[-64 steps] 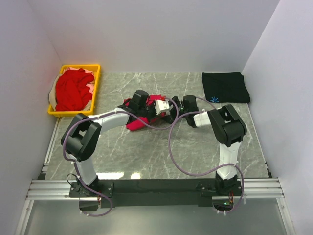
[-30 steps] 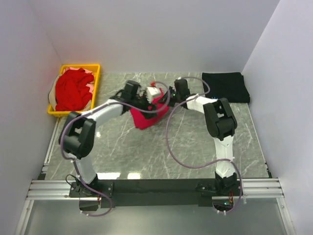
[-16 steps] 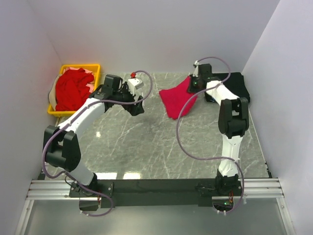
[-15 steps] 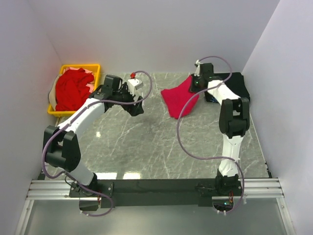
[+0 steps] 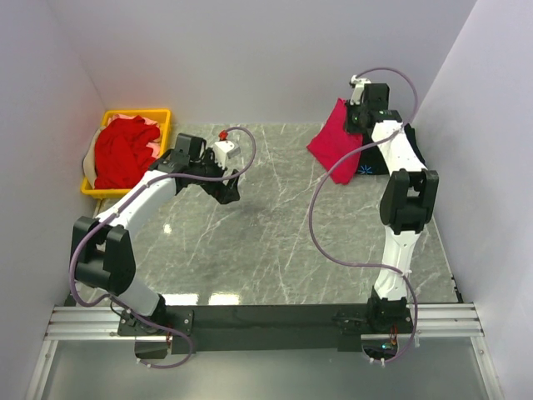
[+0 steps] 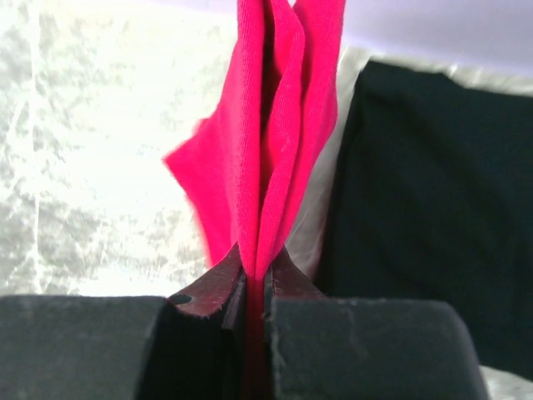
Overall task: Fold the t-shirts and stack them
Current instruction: Neatly place the folded tshirt to the corner
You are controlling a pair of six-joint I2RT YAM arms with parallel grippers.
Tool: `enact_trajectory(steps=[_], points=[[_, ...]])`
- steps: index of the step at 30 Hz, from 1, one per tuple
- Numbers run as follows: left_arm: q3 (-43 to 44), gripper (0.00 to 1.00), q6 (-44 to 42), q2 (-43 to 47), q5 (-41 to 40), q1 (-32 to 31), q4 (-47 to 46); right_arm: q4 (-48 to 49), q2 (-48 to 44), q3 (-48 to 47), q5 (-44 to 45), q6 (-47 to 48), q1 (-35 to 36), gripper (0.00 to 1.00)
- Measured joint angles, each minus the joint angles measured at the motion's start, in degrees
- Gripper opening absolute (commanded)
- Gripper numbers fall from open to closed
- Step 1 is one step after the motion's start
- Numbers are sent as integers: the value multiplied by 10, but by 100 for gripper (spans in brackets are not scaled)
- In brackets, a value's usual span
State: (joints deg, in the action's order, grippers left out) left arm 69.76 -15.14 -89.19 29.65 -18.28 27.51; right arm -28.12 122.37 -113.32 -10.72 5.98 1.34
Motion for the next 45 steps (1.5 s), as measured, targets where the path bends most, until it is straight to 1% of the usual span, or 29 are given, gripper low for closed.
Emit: enact_trajectory(steps=[5,13,21,36,45], points=[[0,100,-1,0,-1,0,4,-11,0,-37,4,7,-1,0],[0,99,-1,-8,0,0,11,-30,5,-59,6,7,-6,0],[9,99,-1,-18,0,0,12,-37,5,-83,-9,-12,-35,0],[16,99,-2,-27,0,0,13,-24,17,-85,-14,-29,-78,0],[27,99,-4,-51,0,0,23,-3,63,-85,-14,17,-122,0]])
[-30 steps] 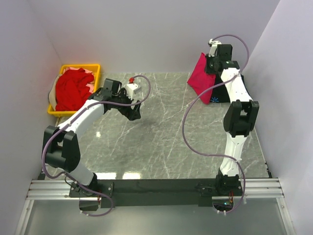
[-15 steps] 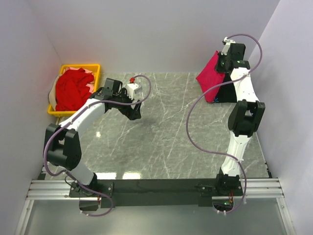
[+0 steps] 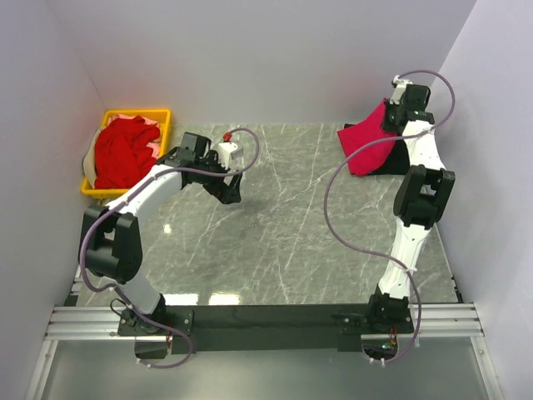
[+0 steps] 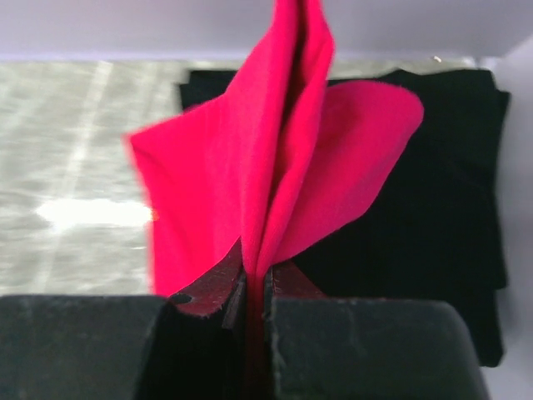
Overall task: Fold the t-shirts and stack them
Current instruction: Neatly place the folded tshirt to the corner
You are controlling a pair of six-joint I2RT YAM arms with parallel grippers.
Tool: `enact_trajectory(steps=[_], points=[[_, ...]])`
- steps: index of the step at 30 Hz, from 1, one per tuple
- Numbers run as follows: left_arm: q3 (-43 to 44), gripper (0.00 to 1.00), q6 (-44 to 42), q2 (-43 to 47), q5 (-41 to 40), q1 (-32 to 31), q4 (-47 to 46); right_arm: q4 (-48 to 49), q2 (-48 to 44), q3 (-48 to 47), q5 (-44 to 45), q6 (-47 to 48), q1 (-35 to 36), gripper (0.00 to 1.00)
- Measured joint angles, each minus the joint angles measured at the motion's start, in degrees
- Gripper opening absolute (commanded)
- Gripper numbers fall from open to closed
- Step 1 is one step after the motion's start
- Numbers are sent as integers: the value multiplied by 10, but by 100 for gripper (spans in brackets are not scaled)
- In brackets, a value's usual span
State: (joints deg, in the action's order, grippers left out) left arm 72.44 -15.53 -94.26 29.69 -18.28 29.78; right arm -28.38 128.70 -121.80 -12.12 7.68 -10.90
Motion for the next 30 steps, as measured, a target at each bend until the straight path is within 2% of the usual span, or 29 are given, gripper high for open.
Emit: enact_trajectory(steps=[14,23,26,27,28,30], points=[[13,99,0,-38,8,0,10,47,102,-13,30,98,-45,0],[13,99,3,-42,10,0,11,91,116,-2,83,111,-47,0],[17,99,3,-45,11,0,12,99,116,2,100,111,-47,30],[19,99,3,-46,11,0,11,100,116,2,106,113,-46,45],[19,99,3,-47,11,0,11,102,116,2,115,115,-46,50],[20,99,4,-47,11,1,12,109,116,2,133,126,-47,53]])
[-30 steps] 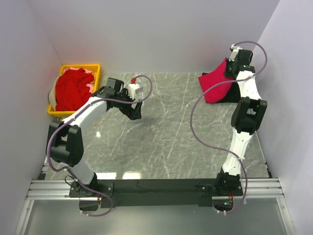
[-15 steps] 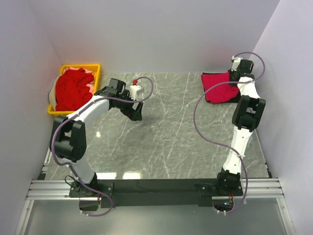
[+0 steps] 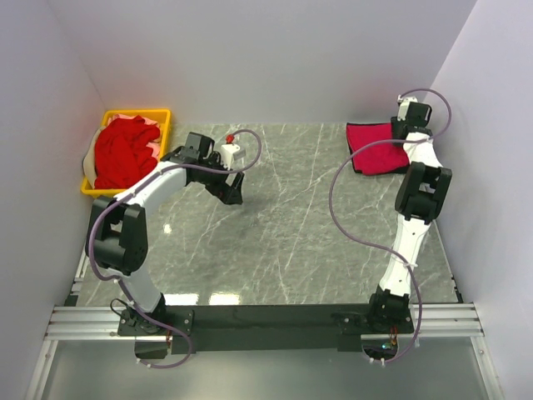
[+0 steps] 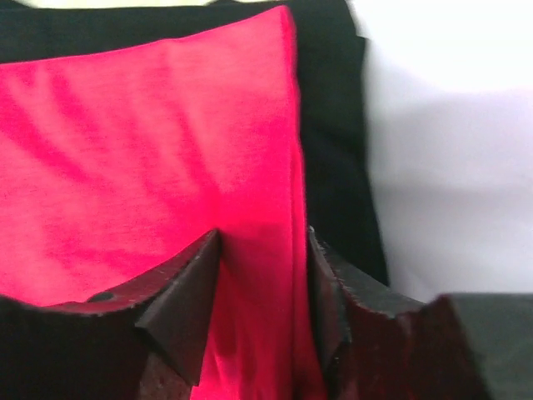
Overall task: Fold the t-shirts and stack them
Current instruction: Neatly place the folded tshirt to the corner
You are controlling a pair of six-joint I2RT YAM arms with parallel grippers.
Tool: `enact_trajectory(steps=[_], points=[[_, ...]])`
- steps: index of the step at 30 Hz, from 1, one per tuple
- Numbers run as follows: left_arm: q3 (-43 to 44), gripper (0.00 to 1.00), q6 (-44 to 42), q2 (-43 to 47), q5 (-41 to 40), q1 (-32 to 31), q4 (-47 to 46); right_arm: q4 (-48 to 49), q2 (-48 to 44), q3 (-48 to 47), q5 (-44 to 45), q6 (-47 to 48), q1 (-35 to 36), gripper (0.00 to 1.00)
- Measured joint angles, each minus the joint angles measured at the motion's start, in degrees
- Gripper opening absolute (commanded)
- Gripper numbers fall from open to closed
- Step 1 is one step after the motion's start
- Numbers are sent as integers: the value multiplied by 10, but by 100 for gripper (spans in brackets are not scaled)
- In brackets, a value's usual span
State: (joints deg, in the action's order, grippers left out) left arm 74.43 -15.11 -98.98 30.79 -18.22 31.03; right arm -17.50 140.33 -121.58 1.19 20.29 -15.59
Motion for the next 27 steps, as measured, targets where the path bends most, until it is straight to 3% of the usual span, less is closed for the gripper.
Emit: enact_trajectory(steps=[6,12,17,20,24,27], points=[[5,99,11,0,0,3,0,12,-2,0,38,22,-2,60],[3,99,15,20,-7,6,1,21,-34,9,63,51,-4,74],[-2,99,19,54,-12,12,0,20,-82,9,61,64,-14,75],[-2,99,22,64,-12,18,1,7,-111,9,35,65,-21,65],[-2,99,23,65,-12,26,2,-30,-143,14,-21,63,-28,28],[-2,99,24,65,-11,29,3,-54,-149,18,-54,56,-28,9]])
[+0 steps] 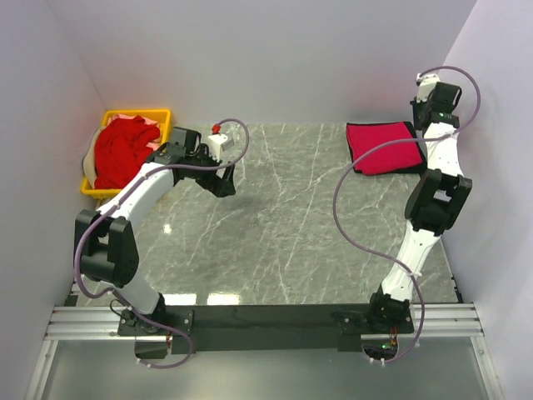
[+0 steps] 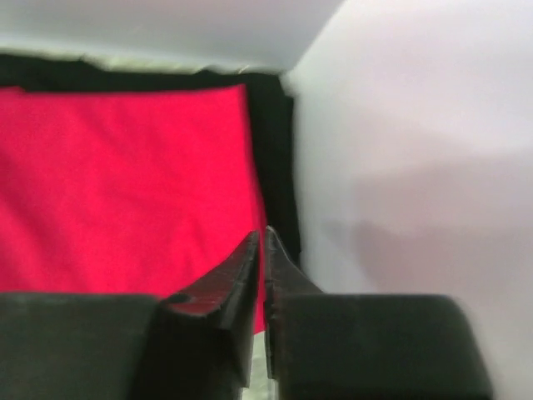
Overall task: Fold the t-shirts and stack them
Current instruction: Neatly place the folded tshirt to the corner
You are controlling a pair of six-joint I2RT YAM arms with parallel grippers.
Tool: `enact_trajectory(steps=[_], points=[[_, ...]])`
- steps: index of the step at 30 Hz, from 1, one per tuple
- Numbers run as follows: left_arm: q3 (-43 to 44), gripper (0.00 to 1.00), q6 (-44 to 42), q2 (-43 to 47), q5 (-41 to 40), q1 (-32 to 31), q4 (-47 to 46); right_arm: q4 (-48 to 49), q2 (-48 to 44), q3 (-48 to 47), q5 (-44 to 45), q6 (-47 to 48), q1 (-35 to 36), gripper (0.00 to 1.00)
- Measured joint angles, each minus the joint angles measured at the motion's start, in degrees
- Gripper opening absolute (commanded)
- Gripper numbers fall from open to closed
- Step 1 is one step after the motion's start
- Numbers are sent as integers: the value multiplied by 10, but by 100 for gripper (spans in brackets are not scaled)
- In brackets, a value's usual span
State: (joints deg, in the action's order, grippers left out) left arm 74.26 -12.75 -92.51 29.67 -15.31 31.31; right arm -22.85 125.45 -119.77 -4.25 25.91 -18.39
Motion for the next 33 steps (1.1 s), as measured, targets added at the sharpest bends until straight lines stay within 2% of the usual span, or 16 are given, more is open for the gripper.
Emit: enact_trajectory(steps=[2,5,17,19,22,23,25,27,33], points=[[0,99,0,0,0,2,2,-18,6,3,-12,-4,0,3],[0,99,0,-1,2,6,4,-32,21,13,-16,-8,2,1],[0,99,-1,-15,10,35,10,-20,100,89,61,-20,-7,0],[0,99,-1,-15,10,36,10,-6,95,99,68,-23,-8,5],[0,99,0,-14,10,37,10,7,79,128,68,-29,-11,26],[0,99,0,-14,10,38,10,8,70,139,66,-32,-11,38],[0,99,4,-9,10,41,10,3,45,159,62,-41,-13,44],[0,99,16,2,11,47,9,-9,18,168,47,-47,-14,56],[-8,99,78,88,24,100,-32,-58,-121,176,-8,-61,-7,66]])
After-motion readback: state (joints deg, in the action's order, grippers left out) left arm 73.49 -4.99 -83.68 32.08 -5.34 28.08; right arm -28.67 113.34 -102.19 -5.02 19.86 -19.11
